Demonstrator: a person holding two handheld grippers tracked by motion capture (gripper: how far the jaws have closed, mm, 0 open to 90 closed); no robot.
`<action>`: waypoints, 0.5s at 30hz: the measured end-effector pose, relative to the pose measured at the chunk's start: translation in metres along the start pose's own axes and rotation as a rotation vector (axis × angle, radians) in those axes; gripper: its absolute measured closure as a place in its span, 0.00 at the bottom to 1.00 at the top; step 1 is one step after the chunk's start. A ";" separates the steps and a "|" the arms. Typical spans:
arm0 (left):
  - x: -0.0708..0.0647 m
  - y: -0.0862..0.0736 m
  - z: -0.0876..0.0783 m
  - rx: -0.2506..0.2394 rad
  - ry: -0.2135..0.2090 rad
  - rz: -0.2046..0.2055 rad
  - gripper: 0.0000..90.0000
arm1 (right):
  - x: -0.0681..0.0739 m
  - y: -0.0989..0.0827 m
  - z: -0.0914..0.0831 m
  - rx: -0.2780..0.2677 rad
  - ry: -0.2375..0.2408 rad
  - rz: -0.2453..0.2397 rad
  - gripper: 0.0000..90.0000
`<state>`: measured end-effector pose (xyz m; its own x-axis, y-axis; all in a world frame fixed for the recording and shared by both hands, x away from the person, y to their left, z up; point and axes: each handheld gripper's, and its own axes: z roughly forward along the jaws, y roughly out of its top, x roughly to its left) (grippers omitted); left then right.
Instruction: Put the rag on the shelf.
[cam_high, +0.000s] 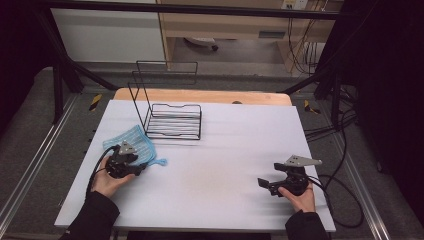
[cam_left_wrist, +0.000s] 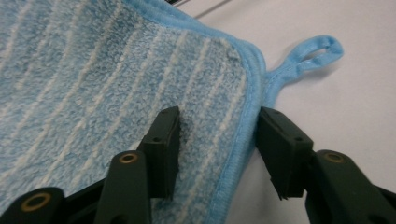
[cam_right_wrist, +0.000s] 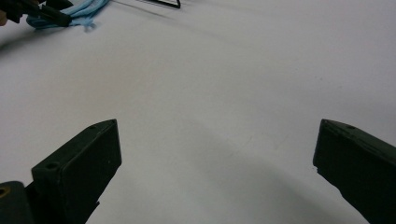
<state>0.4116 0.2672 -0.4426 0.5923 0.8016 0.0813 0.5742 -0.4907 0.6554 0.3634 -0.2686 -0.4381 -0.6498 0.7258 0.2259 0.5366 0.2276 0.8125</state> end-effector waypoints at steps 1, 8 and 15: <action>-0.001 0.001 0.000 0.003 0.009 -0.004 0.57 | 0.000 0.000 0.000 -0.001 0.000 -0.005 0.02; 0.003 0.000 -0.001 -0.003 0.014 -0.024 0.68 | 0.000 0.000 0.000 0.000 0.001 0.000 0.02; 0.007 0.000 -0.001 -0.015 0.017 -0.049 0.82 | 0.000 0.000 0.000 0.004 0.005 -0.002 0.02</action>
<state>0.4148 0.2730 -0.4412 0.5538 0.8303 0.0619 0.5937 -0.4459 0.6698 0.3639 -0.2685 -0.4382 -0.6533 0.7223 0.2269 0.5375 0.2315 0.8108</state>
